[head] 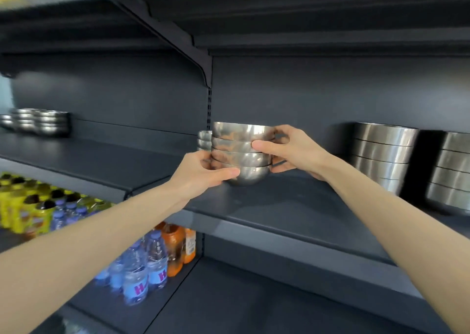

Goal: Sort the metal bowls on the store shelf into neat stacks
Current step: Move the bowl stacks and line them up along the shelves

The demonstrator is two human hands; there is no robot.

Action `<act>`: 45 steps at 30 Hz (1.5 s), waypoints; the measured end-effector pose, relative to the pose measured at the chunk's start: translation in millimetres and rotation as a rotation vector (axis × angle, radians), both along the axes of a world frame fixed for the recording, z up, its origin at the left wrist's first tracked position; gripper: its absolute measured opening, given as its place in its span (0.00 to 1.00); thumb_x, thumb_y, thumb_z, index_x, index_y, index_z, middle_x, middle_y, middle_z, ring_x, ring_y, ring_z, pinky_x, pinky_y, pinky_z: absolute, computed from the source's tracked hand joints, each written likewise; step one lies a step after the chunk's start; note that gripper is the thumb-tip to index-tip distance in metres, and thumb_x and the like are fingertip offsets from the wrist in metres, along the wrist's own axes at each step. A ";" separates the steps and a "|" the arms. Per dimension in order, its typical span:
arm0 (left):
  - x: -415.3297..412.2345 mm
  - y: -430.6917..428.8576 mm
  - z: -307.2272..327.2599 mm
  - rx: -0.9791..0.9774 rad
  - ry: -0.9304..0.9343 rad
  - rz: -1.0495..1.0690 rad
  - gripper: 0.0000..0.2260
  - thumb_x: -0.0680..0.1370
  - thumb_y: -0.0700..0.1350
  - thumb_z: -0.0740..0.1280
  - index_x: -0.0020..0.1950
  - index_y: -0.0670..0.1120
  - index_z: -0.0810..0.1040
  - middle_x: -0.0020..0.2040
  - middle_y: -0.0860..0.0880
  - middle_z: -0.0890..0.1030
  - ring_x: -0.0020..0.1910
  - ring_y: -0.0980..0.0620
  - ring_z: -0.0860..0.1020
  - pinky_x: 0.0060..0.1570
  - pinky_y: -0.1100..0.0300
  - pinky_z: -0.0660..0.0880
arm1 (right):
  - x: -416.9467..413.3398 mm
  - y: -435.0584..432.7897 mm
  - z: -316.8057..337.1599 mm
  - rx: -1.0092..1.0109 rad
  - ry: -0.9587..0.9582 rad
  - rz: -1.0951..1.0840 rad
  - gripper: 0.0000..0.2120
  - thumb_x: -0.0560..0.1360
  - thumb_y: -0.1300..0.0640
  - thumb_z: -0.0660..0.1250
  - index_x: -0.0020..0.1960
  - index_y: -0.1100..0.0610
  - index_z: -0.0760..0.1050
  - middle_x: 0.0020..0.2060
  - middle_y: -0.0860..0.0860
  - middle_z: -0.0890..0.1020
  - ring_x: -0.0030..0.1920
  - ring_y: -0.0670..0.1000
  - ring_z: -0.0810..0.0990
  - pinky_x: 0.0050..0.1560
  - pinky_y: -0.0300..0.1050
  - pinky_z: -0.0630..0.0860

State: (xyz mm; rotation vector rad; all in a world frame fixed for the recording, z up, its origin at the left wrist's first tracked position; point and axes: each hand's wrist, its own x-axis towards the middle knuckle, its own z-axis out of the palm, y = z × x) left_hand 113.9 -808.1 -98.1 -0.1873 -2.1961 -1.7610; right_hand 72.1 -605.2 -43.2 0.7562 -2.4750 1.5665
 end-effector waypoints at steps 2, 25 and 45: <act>23.9 -17.3 -2.7 0.011 -0.003 0.059 0.17 0.67 0.44 0.78 0.54 0.43 0.80 0.44 0.48 0.84 0.45 0.54 0.82 0.54 0.55 0.80 | 12.6 -19.1 -1.7 0.013 -0.001 0.052 0.25 0.67 0.46 0.76 0.59 0.51 0.71 0.51 0.50 0.82 0.47 0.50 0.84 0.48 0.49 0.82; 203.4 -334.4 4.0 -0.032 0.054 0.483 0.15 0.68 0.43 0.77 0.53 0.45 0.81 0.48 0.44 0.85 0.43 0.54 0.81 0.54 0.54 0.79 | 108.9 -374.8 -1.7 -0.052 0.023 0.483 0.23 0.65 0.44 0.77 0.54 0.46 0.71 0.52 0.50 0.82 0.51 0.50 0.83 0.50 0.52 0.82; 131.5 -590.6 -15.3 -0.089 0.056 0.532 0.19 0.65 0.46 0.80 0.52 0.47 0.80 0.41 0.53 0.84 0.42 0.58 0.82 0.46 0.62 0.80 | 47.4 -626.0 -21.5 -0.066 0.001 0.486 0.16 0.68 0.50 0.76 0.52 0.50 0.74 0.47 0.51 0.83 0.43 0.48 0.82 0.49 0.53 0.82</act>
